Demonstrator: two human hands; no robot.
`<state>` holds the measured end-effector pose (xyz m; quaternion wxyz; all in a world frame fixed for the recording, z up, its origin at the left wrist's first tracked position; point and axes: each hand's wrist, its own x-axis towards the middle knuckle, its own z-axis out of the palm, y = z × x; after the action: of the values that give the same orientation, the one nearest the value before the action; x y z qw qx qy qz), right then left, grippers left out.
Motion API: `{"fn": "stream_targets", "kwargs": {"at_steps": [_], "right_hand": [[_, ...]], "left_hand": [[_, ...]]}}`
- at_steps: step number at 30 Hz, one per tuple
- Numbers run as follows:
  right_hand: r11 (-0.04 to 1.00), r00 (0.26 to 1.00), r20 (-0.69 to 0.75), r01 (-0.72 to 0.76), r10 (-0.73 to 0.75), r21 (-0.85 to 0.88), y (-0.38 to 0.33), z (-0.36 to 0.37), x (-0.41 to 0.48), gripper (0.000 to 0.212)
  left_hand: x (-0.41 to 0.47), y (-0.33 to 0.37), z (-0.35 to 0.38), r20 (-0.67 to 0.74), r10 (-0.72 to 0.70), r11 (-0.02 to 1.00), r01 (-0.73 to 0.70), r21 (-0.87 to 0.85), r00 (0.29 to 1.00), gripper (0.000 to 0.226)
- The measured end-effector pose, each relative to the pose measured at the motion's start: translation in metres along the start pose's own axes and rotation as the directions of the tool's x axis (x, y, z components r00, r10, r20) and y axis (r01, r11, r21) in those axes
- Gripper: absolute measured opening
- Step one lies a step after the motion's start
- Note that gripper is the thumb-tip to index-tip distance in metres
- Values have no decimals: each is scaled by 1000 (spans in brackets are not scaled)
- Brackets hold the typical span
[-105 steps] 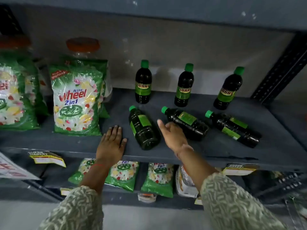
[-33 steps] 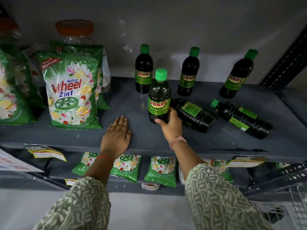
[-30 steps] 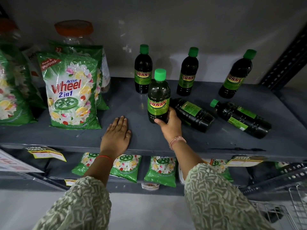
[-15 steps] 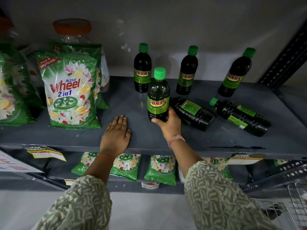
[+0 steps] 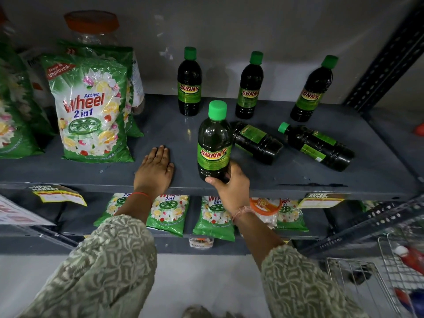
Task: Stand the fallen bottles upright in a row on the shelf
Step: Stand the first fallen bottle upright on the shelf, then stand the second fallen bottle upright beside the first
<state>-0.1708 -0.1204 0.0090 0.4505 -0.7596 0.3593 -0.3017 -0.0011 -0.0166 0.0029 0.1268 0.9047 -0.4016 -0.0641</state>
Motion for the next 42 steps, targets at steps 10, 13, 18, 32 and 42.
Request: {"fn": "stream_targets", "kwargs": {"at_steps": [10,13,18,32,42], "right_hand": [[984,983,-83,158,-165,-78,-4,-32,-10,64],[883,955,-29,260,-294,-390,-13,-69,47,70],[654,922,316,98,224,-750,-21,-96,129,112],[994,941,-338,41,-4,102,23,-45,101,94],[976,980,-194,-4,47,217,34,-55,97,79]], "left_hand": [[3,5,-4,23,-7,1000,8,-25,1000,52],[8,23,-1,33,-3,1000,3,1,999,53],[9,34,5,19,-4,999,3,40,1000,54],[10,30,9,-9,-3,999,3,41,1000,54],[10,30,9,5,-10,998,9,58,1000,54]]}}
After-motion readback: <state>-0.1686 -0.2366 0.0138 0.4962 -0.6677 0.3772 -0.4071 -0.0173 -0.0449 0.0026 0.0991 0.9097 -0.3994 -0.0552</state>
